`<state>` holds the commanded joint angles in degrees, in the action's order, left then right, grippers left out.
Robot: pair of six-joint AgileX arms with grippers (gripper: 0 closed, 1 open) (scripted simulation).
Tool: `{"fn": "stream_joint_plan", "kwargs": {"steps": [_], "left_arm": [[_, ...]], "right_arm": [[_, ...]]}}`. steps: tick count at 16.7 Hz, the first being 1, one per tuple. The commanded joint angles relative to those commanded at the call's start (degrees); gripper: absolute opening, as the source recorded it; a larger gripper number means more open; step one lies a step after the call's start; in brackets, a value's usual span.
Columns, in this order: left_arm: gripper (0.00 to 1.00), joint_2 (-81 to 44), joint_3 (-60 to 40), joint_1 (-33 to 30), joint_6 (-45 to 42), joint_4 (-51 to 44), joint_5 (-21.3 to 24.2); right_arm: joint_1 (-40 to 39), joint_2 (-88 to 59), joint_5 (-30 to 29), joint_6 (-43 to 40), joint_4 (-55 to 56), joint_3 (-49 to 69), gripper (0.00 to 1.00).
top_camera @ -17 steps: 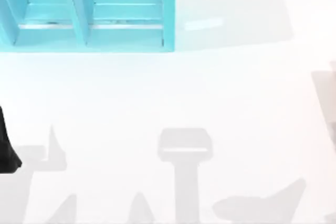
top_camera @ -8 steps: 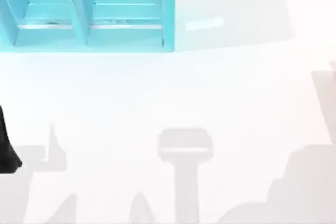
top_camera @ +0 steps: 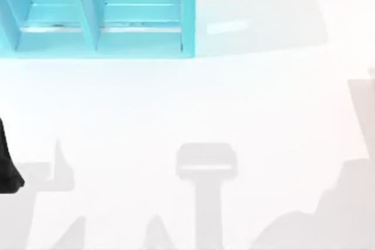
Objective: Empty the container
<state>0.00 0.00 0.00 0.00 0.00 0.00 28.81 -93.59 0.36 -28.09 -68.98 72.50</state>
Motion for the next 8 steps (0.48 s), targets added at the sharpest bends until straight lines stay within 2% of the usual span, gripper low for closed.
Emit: {"fn": "stream_joint_plan", "kwargs": {"steps": [8], "left_arm": [[1.0,0.0,0.0,0.0,0.0,0.0,0.0]], "right_arm": [[0.19,-1.7,0.03,0.01,8.79,-7.27,1.0]]}}
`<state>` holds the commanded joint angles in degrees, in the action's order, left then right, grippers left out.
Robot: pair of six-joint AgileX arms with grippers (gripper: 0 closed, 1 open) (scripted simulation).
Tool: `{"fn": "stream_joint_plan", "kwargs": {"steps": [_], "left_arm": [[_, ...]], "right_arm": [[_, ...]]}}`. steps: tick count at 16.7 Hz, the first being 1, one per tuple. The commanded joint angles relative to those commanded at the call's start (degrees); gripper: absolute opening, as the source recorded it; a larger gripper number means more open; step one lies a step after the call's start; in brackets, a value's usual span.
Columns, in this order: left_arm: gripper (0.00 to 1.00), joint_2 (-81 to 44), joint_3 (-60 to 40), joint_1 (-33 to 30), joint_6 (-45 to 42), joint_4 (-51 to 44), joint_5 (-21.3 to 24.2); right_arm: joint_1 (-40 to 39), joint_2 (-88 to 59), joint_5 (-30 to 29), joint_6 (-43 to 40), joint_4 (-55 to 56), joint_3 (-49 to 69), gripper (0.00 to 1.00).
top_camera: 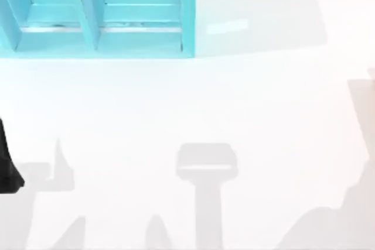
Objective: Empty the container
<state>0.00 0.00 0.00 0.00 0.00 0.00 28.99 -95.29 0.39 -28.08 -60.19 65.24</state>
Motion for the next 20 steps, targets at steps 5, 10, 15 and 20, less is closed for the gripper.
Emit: {"fn": "stream_joint_plan", "kwargs": {"steps": [5,10,15,20], "left_arm": [[1.0,0.0,0.0,0.0,0.0,0.0,0.0],[1.0,0.0,0.0,0.0,0.0,0.0,0.0],[1.0,0.0,0.0,0.0,0.0,0.0,0.0],[1.0,0.0,0.0,0.0,0.0,0.0,0.0]], "right_arm": [[-0.08,-3.64,-0.07,0.18,9.9,-6.26,1.0],[-0.25,-5.6,-0.04,0.37,14.14,-8.53,1.0],[-0.25,-5.6,-0.04,0.37,14.14,-8.53,0.77],[-0.25,-5.6,-0.04,0.37,14.14,-8.53,0.4]]}}
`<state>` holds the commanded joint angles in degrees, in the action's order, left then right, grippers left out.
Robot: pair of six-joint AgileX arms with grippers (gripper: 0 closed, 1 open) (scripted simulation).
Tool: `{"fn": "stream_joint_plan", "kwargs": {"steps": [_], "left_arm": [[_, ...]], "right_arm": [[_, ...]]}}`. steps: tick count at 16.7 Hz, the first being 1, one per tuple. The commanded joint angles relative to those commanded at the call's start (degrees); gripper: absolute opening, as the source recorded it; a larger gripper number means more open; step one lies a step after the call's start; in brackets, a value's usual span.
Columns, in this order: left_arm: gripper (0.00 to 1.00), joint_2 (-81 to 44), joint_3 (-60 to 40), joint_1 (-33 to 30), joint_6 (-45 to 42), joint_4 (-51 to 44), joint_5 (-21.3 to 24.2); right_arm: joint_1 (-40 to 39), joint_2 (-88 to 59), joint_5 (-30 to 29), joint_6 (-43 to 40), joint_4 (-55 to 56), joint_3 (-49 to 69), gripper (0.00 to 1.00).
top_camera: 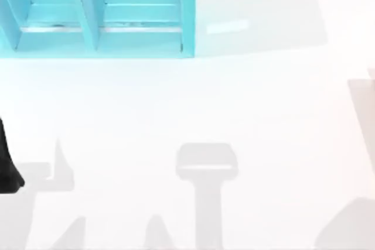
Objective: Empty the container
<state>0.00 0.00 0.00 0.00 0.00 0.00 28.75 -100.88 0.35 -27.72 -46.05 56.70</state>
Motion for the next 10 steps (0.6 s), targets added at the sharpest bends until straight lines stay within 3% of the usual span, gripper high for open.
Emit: {"fn": "stream_joint_plan", "kwargs": {"steps": [5,10], "left_arm": [[1.0,0.0,0.0,0.0,0.0,0.0,0.0],[1.0,0.0,0.0,0.0,0.0,0.0,0.0]], "right_arm": [[0.0,0.0,0.0,0.0,0.0,0.0,0.02],[0.0,0.0,0.0,0.0,0.0,0.0,0.0]]}}
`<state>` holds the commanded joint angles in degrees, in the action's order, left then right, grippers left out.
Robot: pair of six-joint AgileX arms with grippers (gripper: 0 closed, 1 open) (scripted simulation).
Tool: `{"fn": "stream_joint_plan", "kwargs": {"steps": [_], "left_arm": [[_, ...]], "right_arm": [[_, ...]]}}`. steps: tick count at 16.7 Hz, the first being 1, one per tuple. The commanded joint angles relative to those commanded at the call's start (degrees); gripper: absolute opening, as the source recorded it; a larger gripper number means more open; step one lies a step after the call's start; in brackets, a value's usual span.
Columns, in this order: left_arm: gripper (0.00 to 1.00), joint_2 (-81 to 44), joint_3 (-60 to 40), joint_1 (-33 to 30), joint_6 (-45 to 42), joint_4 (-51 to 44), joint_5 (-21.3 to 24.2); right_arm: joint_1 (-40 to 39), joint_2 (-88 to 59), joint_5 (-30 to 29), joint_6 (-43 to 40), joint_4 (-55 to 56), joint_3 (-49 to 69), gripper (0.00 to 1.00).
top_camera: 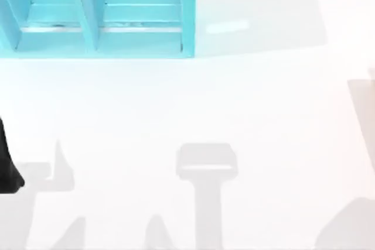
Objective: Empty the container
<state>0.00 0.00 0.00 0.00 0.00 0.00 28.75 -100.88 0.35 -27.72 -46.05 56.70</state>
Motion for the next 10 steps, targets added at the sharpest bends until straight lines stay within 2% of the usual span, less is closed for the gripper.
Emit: {"fn": "stream_joint_plan", "kwargs": {"steps": [6,10], "left_arm": [[1.0,0.0,0.0,0.0,0.0,0.0,0.0],[1.0,0.0,0.0,0.0,0.0,0.0,0.0]], "right_arm": [[0.62,0.96,0.1,-0.31,-0.71,0.9,0.0],[5.19,7.46,0.94,-2.45,-6.63,8.74,0.0]]}}
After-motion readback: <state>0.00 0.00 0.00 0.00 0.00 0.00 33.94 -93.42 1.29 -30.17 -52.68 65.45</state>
